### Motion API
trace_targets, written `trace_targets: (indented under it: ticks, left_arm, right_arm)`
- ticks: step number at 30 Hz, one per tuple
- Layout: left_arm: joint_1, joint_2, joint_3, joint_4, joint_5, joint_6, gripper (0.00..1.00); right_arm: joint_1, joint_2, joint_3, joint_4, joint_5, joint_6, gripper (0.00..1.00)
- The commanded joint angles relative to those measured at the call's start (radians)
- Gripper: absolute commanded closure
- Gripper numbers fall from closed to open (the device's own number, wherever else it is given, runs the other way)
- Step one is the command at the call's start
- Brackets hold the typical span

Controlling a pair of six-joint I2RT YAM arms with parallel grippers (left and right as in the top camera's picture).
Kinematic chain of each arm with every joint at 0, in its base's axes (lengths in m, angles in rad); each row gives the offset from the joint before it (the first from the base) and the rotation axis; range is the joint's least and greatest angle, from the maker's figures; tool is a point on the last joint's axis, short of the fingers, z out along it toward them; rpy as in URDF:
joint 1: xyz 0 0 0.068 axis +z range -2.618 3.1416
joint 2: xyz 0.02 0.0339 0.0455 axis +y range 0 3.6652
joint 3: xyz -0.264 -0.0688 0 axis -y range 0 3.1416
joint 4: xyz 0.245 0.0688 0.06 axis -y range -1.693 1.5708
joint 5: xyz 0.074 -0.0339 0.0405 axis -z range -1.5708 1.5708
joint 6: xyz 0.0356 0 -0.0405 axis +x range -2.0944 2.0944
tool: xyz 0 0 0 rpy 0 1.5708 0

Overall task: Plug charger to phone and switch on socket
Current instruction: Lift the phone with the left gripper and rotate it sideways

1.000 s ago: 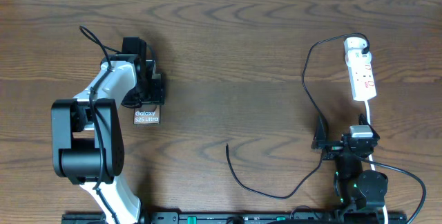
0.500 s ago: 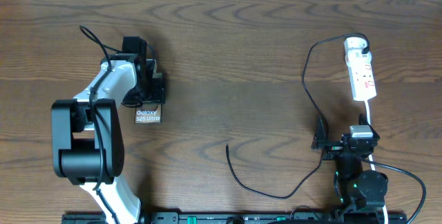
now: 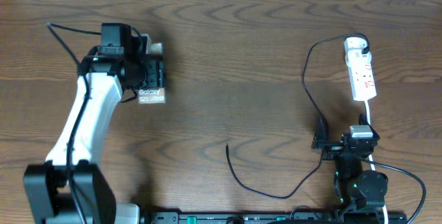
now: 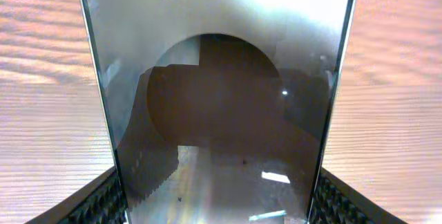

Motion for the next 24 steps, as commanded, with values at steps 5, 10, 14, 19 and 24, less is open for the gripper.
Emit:
trace_targets:
  ticks: [5,10,14,19,24]
  left_arm:
    - [0.018,-0.06,0.034,0.009,0.334,-0.391,0.93]
    - [0.047,-0.06,0.034,0.01,0.535,-0.743,0.93]
    - [0.063,-0.06,0.034,0.032,0.703,-0.988,0.93]
    - [0.066,-0.06,0.034,0.05,0.844,-1.323,0.93]
    - [0.066,-0.06,0.034,0.05,0.937,-1.498,0.93]
  right_arm:
    - [-0.006,-0.005,-0.002,-0.004,-0.009,-0.012,0.01]
    - [-0.006,-0.005,-0.002,-0.004,-0.009,-0.012,0.01]
    - [-0.006,-0.005,-0.002,-0.004,-0.009,-0.012,0.01]
    - [-0.006,-0.005,-0.002,-0.004,-0.009,-0.012,0.01]
    - [-0.006,-0.005,-0.002,-0.004,-0.009,-0.012,0.01]
